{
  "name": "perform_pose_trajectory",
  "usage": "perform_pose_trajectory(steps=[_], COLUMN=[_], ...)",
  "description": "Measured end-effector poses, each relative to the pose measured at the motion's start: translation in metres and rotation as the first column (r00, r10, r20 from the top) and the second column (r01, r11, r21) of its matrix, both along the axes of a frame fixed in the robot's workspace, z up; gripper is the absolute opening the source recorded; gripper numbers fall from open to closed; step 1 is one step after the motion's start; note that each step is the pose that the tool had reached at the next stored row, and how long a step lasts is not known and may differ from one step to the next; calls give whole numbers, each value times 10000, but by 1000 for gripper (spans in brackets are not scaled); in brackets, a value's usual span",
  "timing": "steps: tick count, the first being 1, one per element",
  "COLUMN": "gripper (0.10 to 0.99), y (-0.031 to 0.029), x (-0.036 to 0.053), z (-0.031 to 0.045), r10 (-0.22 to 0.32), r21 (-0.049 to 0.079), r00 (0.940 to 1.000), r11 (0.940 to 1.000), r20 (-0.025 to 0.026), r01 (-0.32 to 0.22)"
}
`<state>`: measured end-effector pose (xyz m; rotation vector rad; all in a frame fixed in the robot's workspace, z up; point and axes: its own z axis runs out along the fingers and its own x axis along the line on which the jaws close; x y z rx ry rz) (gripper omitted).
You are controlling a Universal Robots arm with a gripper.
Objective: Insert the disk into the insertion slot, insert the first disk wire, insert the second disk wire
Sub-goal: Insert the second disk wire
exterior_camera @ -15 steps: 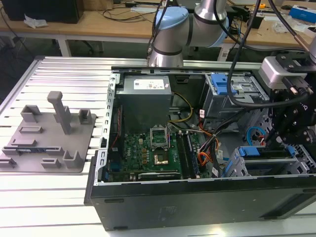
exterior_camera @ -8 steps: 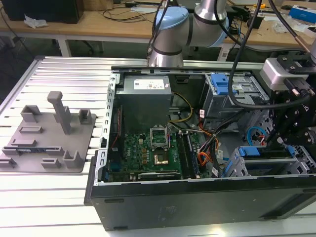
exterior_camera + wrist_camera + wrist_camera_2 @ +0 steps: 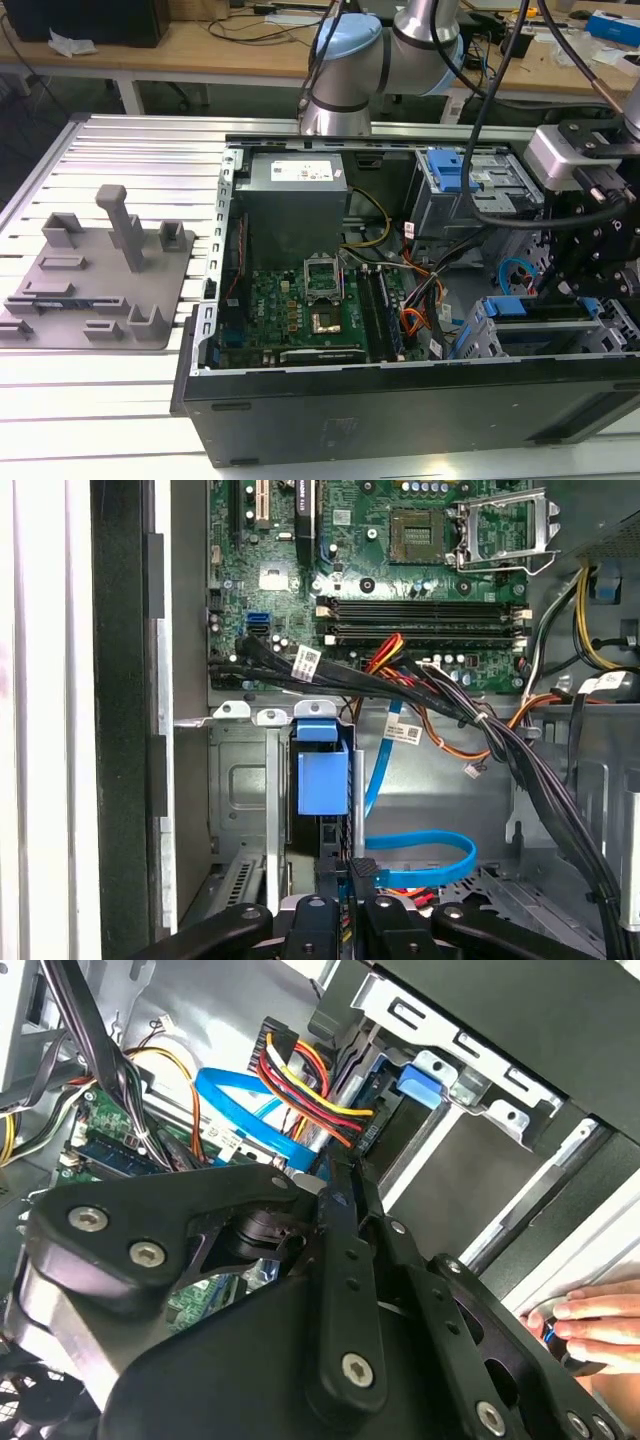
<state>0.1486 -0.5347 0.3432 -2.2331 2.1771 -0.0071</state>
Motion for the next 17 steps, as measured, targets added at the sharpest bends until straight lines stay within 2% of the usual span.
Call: perform_pose_trajectory(steps=[8, 9, 10, 11, 12, 13, 15, 17], gripper=[165, 173, 231, 231, 298, 298, 298, 282], y=[0, 2, 0, 0, 0, 0, 1, 1], x=[-1, -1, -1, -1, -1, -1, -1, -1], z=[-98, -103, -103, -46, -2, 75, 163, 370], r10=[164, 169, 170, 170, 170, 169, 169, 170], r21=[4, 21, 25, 4, 3, 3, -2, -2], r00=[9998, 9998, 9998, 9998, 9998, 9998, 9998, 9998], r11=[9999, 9999, 9999, 9999, 9999, 9999, 9999, 9999], r20=[-61, -62, -60, -59, -59, -59, -59, -59], r01=[-164, -169, -170, -169, -170, -169, -169, -170])
